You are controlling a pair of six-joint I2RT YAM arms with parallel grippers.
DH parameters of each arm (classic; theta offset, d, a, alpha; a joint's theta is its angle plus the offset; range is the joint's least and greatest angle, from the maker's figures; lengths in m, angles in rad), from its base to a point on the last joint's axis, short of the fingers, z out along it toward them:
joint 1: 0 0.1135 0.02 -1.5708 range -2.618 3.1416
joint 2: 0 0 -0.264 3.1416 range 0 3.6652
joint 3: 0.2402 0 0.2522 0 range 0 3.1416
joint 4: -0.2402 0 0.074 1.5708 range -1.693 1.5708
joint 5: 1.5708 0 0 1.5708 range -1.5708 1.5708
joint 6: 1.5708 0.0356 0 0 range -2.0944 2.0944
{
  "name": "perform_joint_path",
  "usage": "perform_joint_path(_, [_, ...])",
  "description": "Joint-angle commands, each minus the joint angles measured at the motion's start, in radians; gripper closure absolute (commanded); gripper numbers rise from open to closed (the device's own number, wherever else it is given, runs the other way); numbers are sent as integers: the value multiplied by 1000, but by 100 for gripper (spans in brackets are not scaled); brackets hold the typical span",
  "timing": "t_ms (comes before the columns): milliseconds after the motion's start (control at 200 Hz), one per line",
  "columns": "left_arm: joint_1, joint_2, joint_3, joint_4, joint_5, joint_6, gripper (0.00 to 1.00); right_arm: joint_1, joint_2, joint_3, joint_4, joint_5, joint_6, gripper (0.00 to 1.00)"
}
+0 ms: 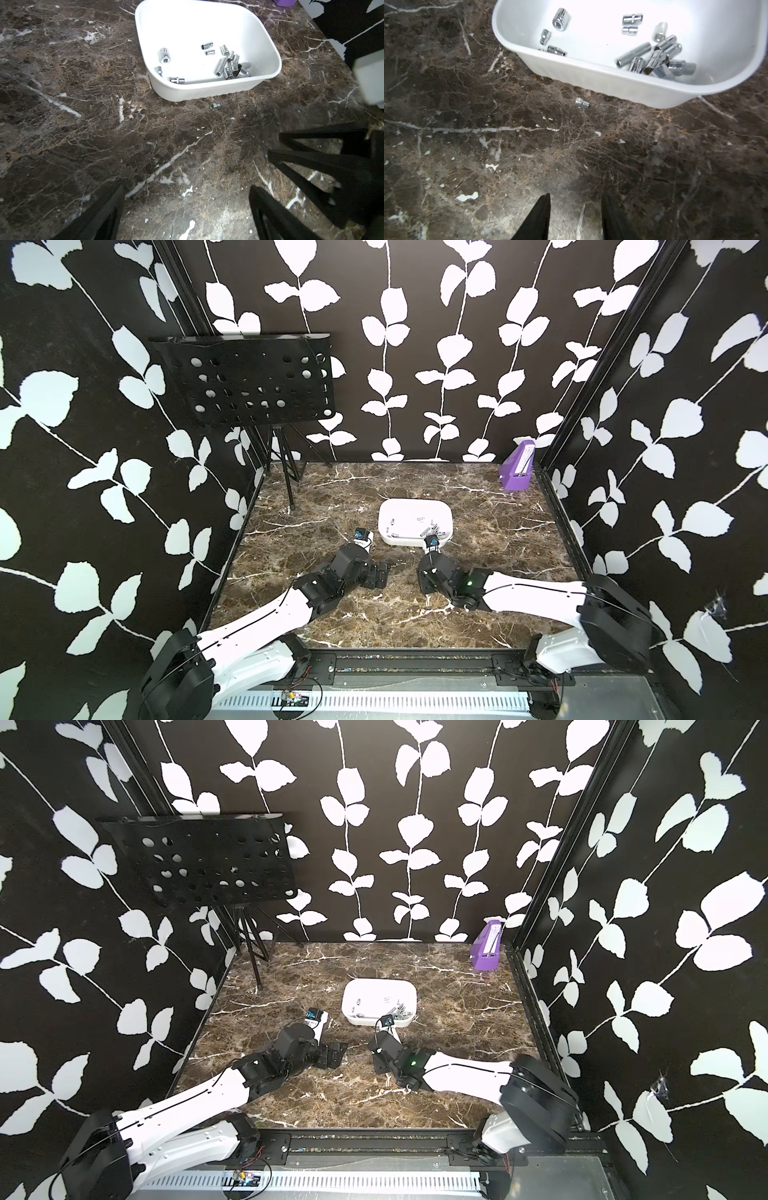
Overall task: Put the socket on the desktop into the storage box
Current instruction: Pick up the socket head from the center of the board.
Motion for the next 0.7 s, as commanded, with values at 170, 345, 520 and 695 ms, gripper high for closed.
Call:
perform_joint_path(170, [-4,-29,-14,-21,-13,5,6,3,192,76,119,73,-1,57])
perform_joint_path(345, [-4,-39,-18,-19,-14,3,6,-4,253,103,138,72,5,56])
perform_joint_path(520, [-5,-43,-21,-19,-22,4,6,-26,315,131,173,28,14,54])
perform_joint_path(695, [-5,-42,-22,-19,-26,4,6,-45,356,160,180,-7,25,50])
